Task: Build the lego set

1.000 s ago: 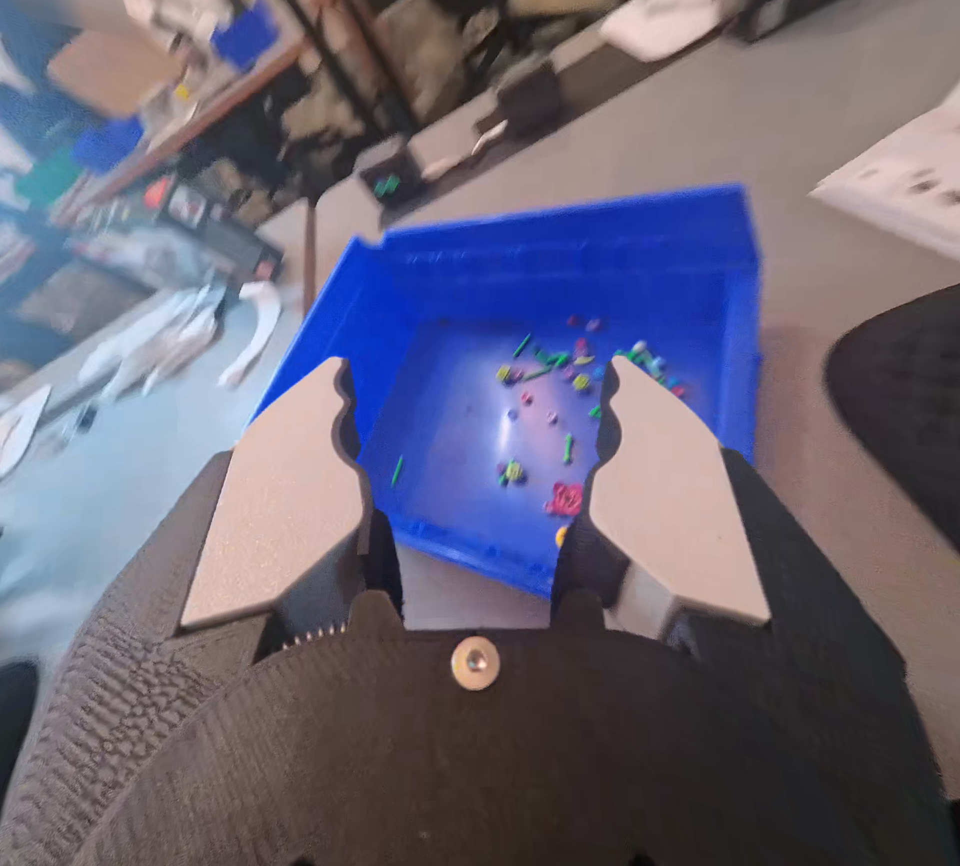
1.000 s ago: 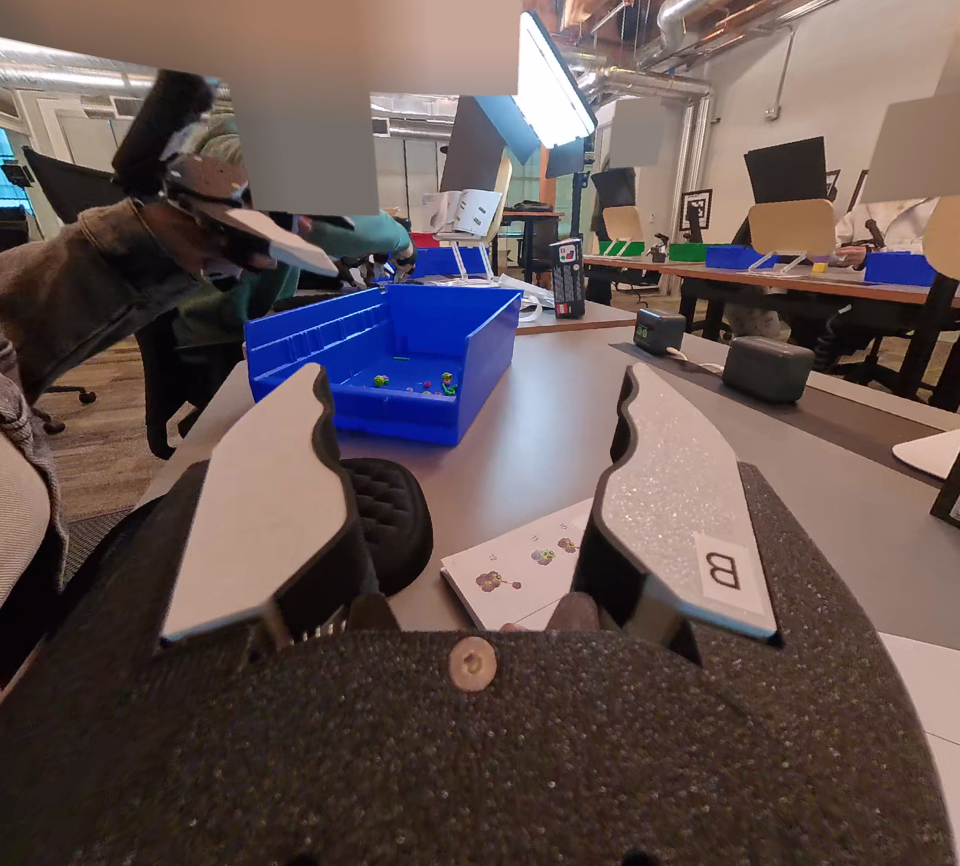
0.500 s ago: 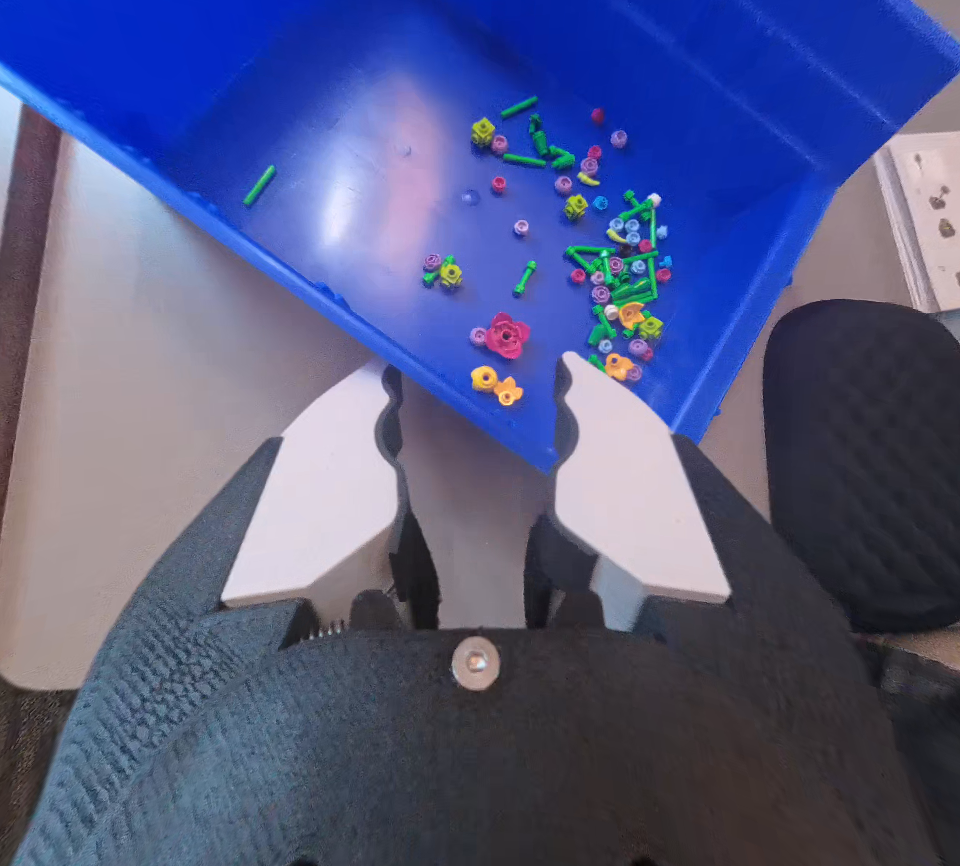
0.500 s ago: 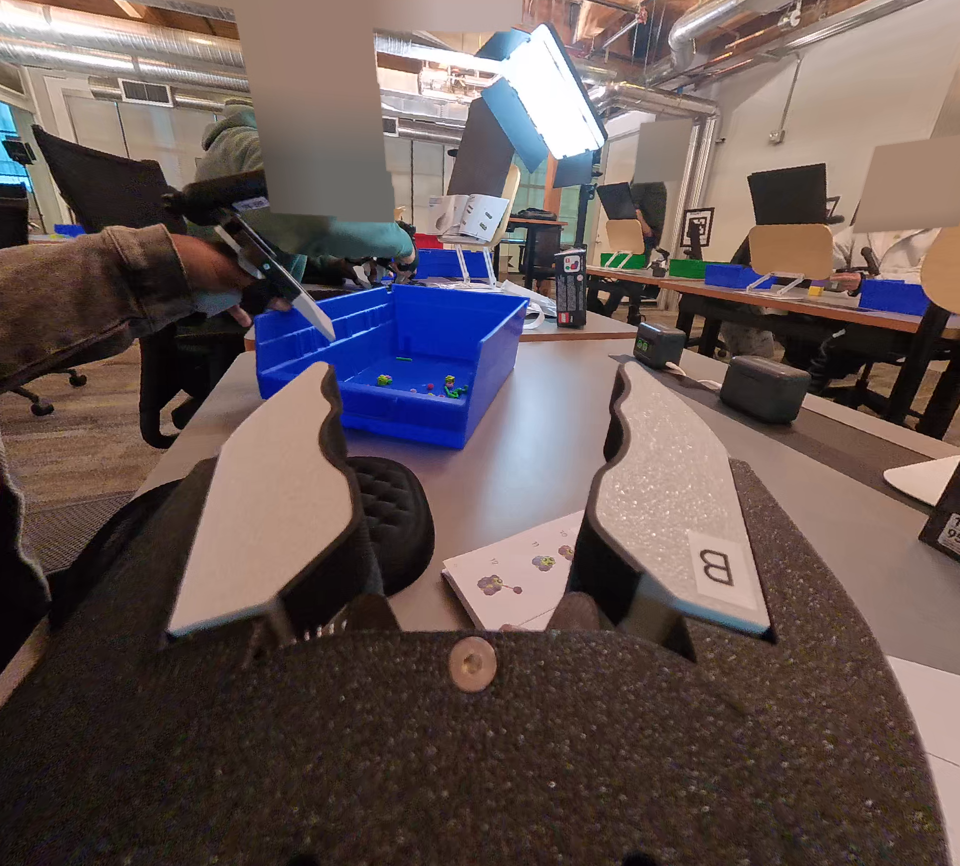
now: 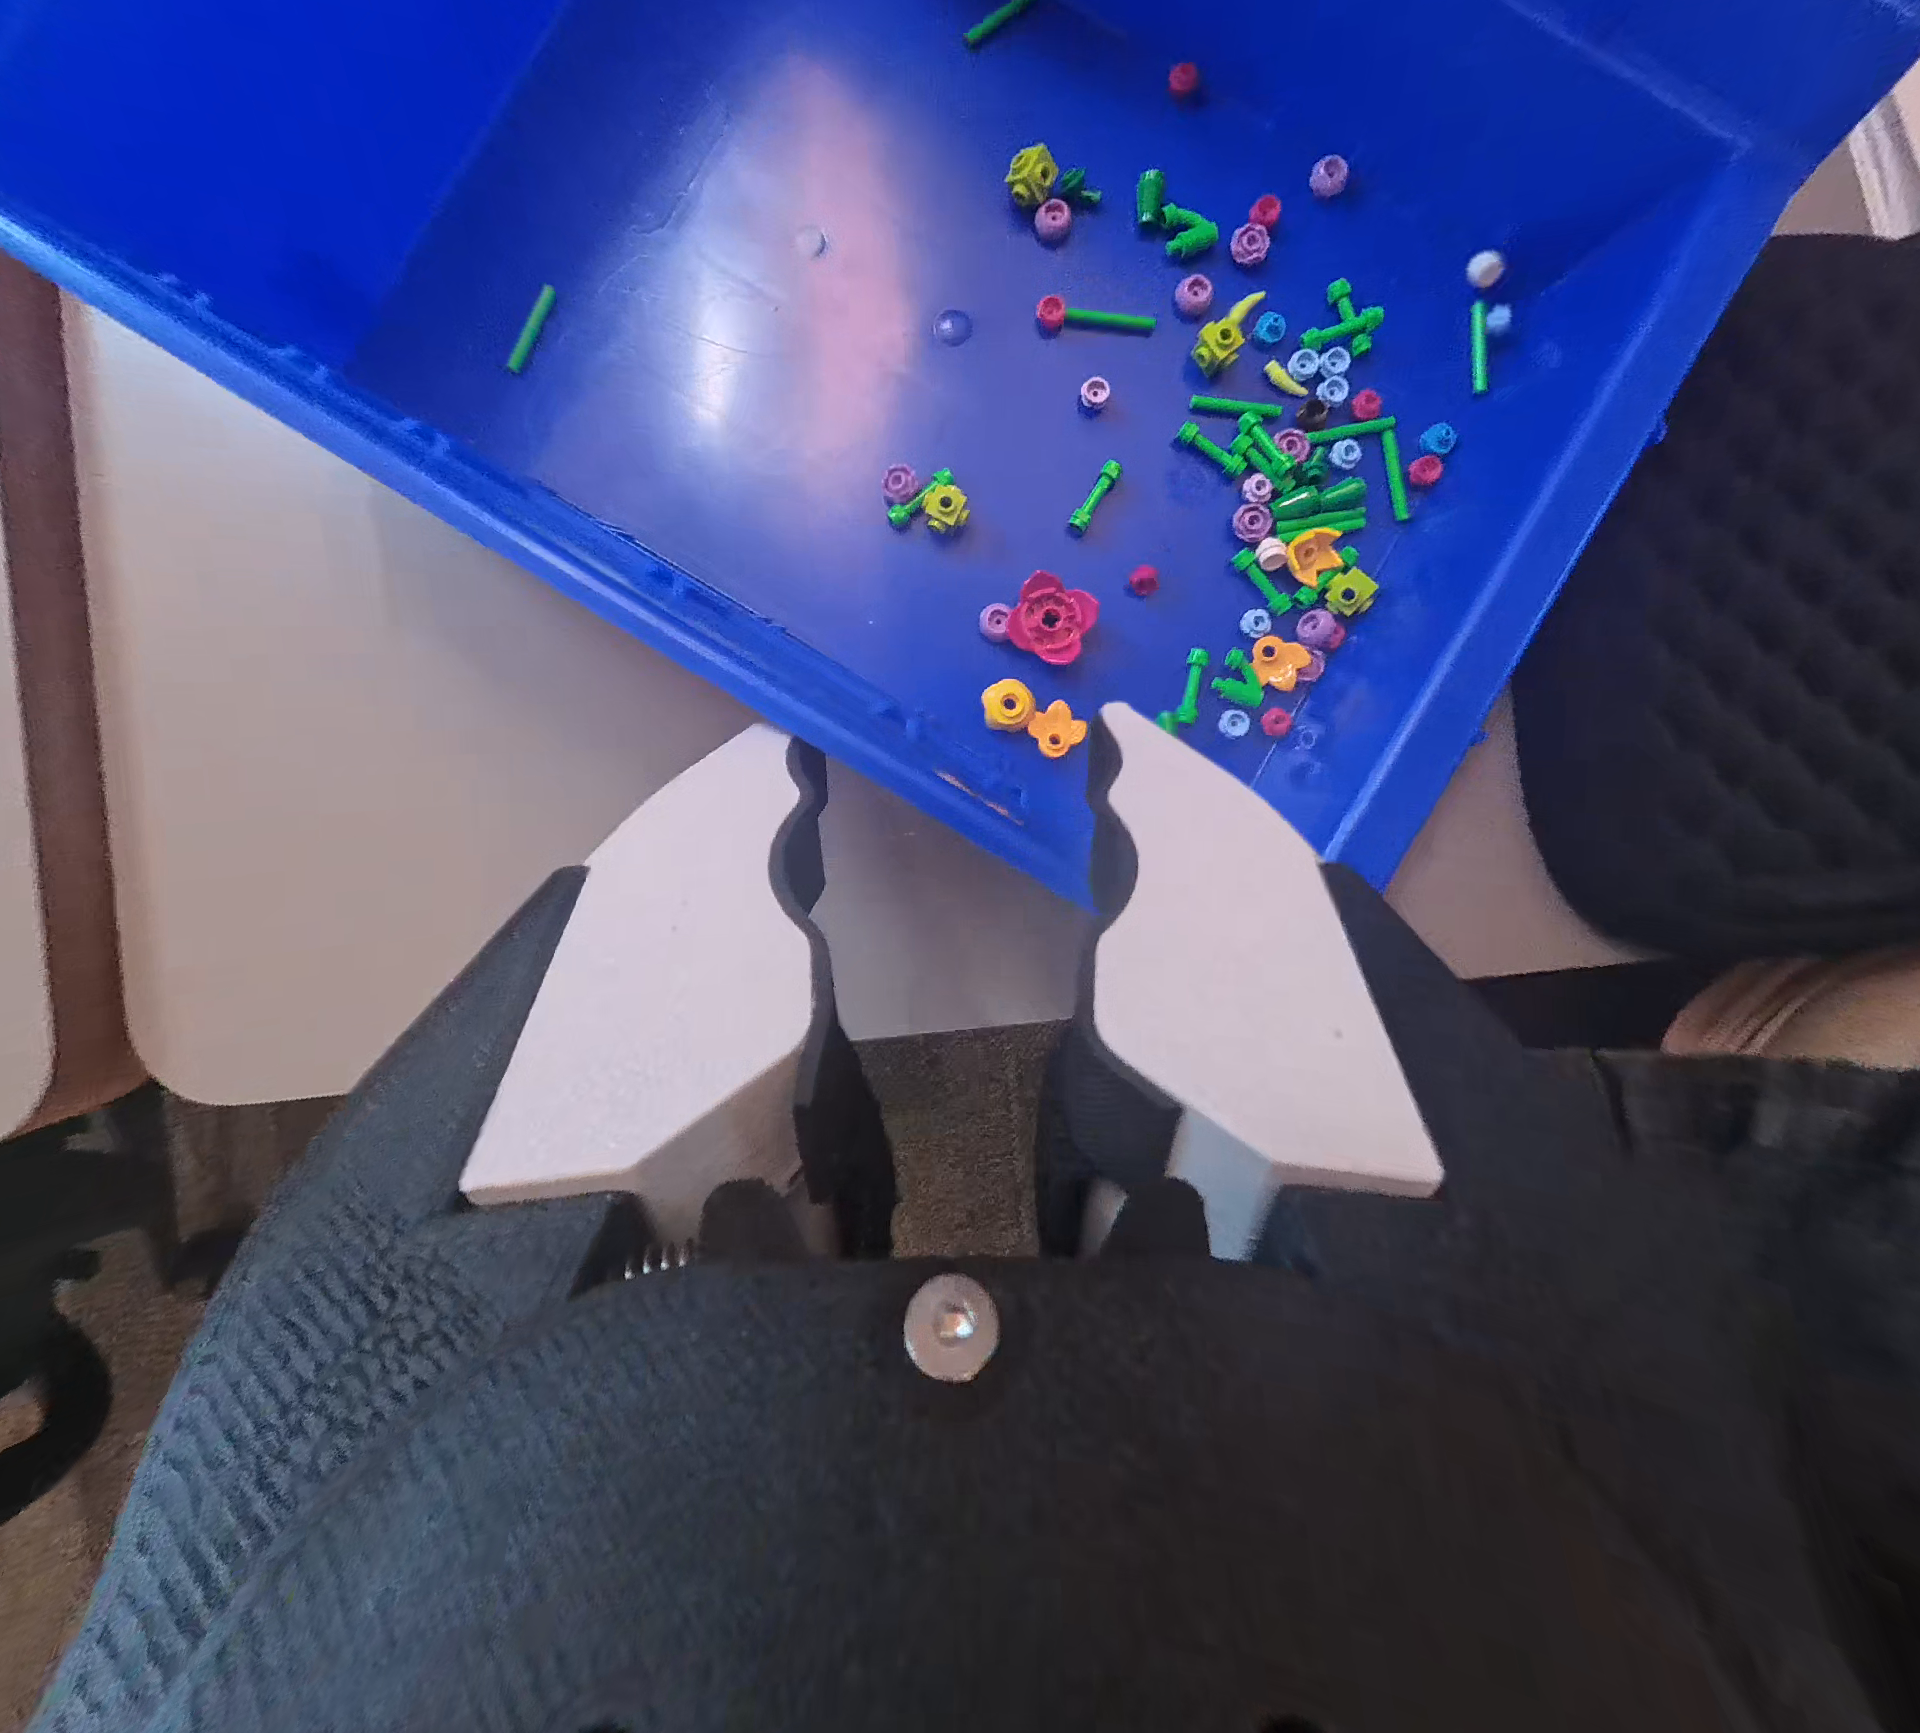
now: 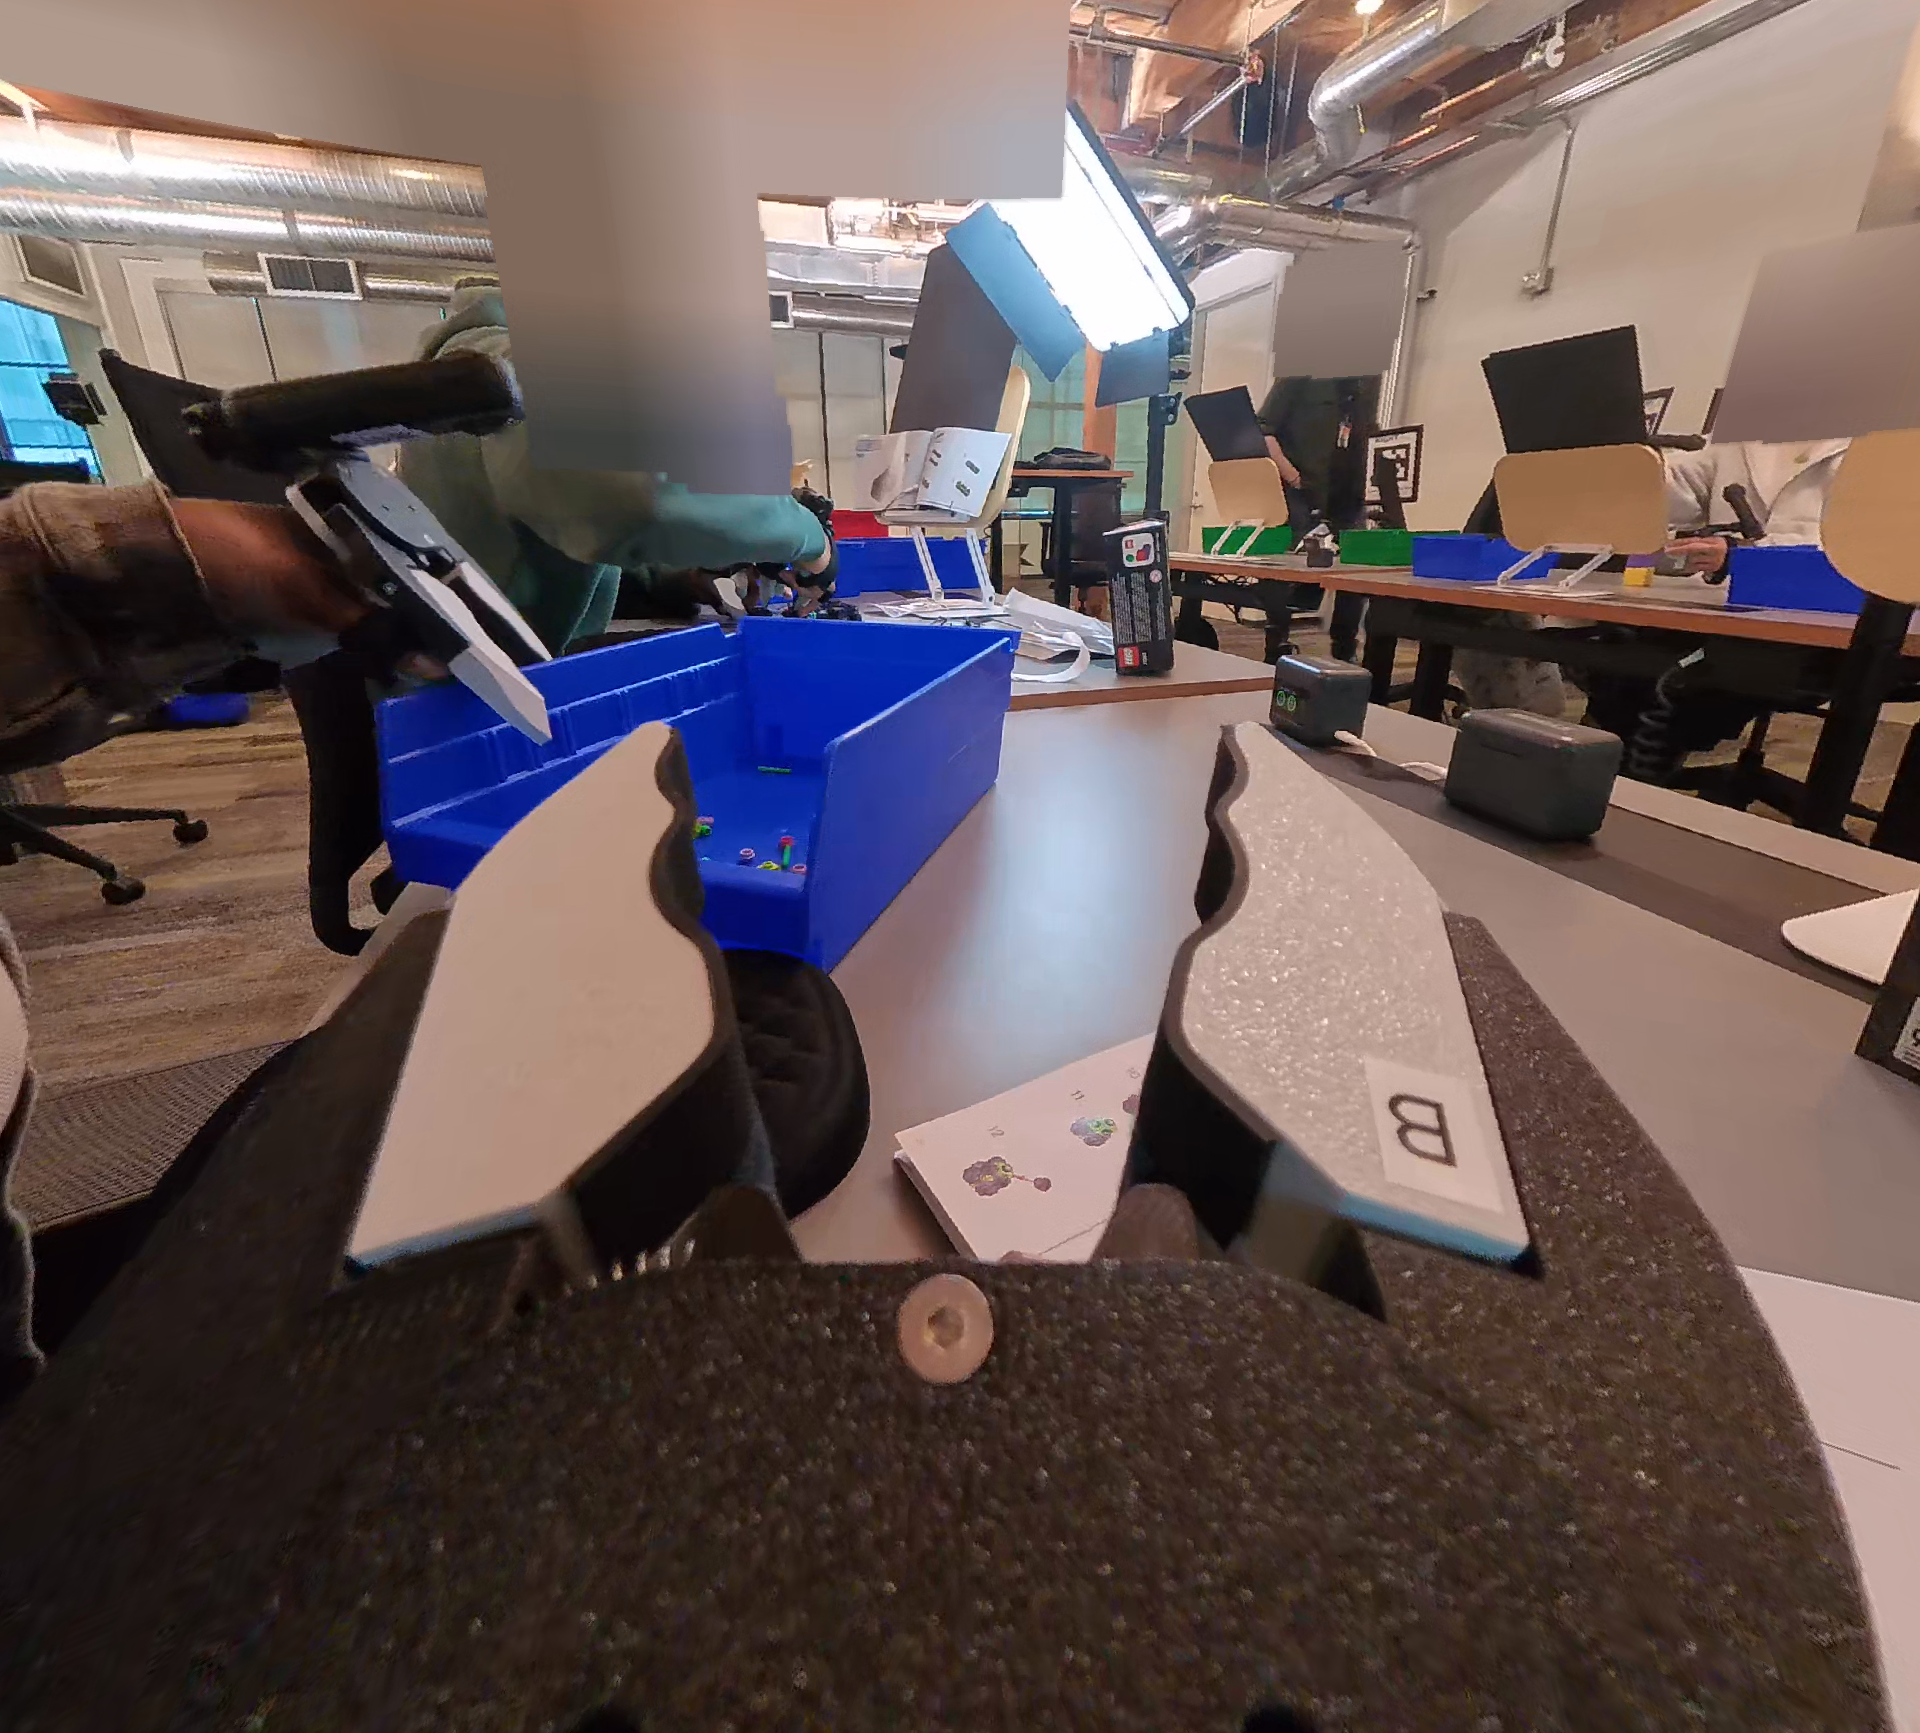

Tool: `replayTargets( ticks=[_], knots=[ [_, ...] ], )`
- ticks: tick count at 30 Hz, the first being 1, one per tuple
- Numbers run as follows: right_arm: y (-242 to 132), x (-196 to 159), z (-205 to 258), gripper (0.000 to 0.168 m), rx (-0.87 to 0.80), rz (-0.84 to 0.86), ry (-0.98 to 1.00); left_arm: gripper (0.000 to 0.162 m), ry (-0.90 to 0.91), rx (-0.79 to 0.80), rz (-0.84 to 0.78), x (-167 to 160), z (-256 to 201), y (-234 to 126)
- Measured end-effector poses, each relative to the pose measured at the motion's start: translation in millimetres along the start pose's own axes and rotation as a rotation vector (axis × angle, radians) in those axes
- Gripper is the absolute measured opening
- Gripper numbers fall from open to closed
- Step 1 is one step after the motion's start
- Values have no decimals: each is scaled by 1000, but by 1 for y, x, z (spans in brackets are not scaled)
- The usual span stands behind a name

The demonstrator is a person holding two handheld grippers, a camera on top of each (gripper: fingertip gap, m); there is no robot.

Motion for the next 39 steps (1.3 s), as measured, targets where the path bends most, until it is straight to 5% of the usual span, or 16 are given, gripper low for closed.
replayTargets(
  ticks=[5,8,9,11,14,20,28,34,39],
  knots=[
    [0,-2,-2,95,-4,5,5,79,125,106,-2,17,21,-17],
    [0,-2,-2,95,-4,5,8,94,353,221,-201,63,29,-37],
    [0,-3,-2,95,-2,5,9,96,418,207,-282,80,23,-41],
    [1,-3,-1,95,11,1,10,129,499,164,-437,110,10,-43],
    [1,-1,1,96,18,-9,-7,139,557,-22,-506,132,-16,-34],
    [-1,2,-2,96,2,-32,-44,104,703,-214,-319,127,-32,6],
    [-3,6,-4,94,-9,-53,-38,90,687,-303,-252,121,-34,38],
    [-3,3,-9,91,-23,-53,2,54,754,-416,7,90,-28,57],
    [-3,3,-8,90,-6,-55,7,43,767,-429,339,60,2,68]
  ],
)
Point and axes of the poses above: each gripper's, where its closed fingertips meet, y out along the fingers, x out of its top, z = x × y across the jaws, the point moved 2 cm from there along -y, back along the fingers, and after that the axes turned 8 degrees about -z, right-handed, at the moved point
